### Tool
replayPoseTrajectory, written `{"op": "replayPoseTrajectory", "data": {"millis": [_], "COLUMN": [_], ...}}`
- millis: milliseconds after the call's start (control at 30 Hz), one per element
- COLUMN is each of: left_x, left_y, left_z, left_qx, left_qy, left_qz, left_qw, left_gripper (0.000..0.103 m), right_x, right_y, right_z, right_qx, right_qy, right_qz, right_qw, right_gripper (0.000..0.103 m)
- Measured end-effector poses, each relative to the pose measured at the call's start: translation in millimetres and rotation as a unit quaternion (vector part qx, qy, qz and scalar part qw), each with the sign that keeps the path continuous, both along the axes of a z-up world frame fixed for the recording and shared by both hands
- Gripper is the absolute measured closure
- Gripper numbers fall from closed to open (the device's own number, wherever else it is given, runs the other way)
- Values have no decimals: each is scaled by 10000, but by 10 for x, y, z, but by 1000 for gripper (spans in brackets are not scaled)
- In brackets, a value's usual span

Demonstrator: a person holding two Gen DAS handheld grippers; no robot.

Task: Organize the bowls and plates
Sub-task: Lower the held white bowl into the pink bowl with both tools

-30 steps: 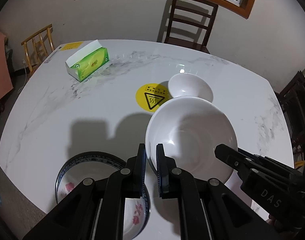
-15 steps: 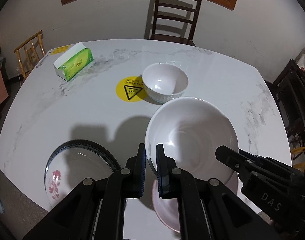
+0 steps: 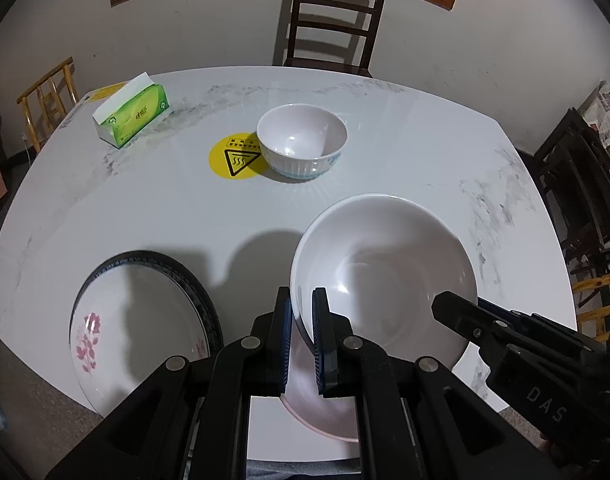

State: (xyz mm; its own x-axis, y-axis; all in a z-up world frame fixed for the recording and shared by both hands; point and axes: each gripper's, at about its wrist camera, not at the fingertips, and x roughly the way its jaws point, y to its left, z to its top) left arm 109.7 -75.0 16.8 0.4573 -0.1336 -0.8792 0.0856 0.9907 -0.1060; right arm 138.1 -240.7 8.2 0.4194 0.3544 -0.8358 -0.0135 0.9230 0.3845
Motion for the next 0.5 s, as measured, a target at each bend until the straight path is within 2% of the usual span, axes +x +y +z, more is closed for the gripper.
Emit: {"op": "replayPoseTrajectory", "data": {"millis": [500], "left_x": [-209], "left_y": [-31], "left_z": [-330], "left_qx": [33], "left_qy": [302], "left_qz": [-39], "left_qw": [9995], "left_gripper": [96], "right_x": [-212], "right_y": [40], "right_z": [-256], "right_qx": [-215], "right_qy": [206], "right_qz": [43], "right_qw": [9995], "right_gripper": [83]}}
